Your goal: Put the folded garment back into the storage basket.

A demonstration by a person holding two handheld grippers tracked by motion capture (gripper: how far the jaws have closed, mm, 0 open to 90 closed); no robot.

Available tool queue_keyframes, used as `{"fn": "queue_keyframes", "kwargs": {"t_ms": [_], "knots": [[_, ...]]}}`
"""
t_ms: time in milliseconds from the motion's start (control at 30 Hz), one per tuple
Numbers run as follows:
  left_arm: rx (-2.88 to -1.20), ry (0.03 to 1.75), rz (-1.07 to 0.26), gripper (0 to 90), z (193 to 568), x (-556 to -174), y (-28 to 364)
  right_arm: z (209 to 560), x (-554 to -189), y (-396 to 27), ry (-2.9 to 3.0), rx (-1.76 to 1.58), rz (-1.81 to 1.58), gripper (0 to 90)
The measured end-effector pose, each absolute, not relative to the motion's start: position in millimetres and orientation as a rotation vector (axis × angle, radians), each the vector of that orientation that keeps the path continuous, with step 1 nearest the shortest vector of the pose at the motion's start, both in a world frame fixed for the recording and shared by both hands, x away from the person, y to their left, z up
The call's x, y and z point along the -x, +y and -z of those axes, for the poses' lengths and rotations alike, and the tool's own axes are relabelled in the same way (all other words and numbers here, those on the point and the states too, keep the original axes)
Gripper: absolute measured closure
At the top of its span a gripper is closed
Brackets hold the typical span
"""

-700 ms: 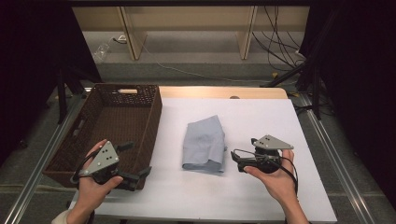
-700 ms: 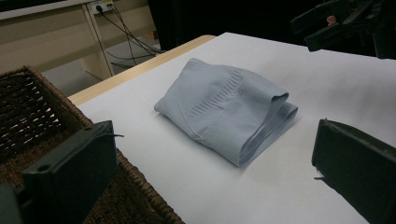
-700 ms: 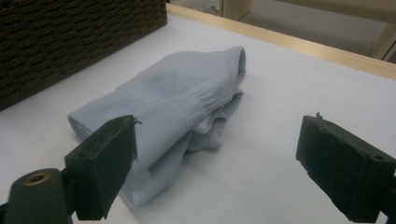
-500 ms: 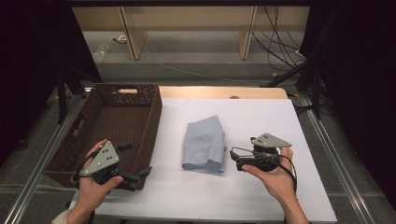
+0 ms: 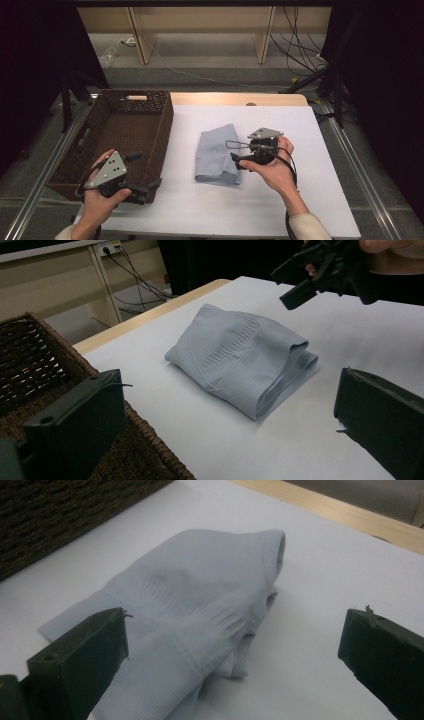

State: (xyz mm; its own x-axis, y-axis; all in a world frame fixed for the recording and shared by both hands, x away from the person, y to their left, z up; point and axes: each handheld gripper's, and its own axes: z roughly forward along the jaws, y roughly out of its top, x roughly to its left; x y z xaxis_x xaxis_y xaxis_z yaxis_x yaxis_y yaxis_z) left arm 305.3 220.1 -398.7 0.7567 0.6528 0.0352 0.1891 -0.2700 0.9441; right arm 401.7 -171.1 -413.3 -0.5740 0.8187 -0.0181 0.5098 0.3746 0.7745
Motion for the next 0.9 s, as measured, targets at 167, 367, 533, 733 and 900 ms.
{"fn": "queue_keyframes", "kwargs": {"t_ms": [167,367,533,733,900], "knots": [[-1.823,0.657,-0.512,0.0,399,-306,221,418,-417,-164,2.26,-1.168,-1.025,0.4],[-1.818,0.655,-0.512,0.0,399,-306,221,432,-437,-153,2.31,-1.218,-0.998,0.6],[-1.818,0.654,-0.512,0.0,399,-306,221,450,-453,-144,2.344,-1.286,-0.944,6.3],[-1.818,0.658,-0.508,0.0,399,-306,221,470,-462,-139,2.386,-1.407,-0.906,0.3],[-1.82,0.66,-0.508,0.0,399,-307,222,485,-464,-139,2.361,-1.577,-0.953,0.7]]}}
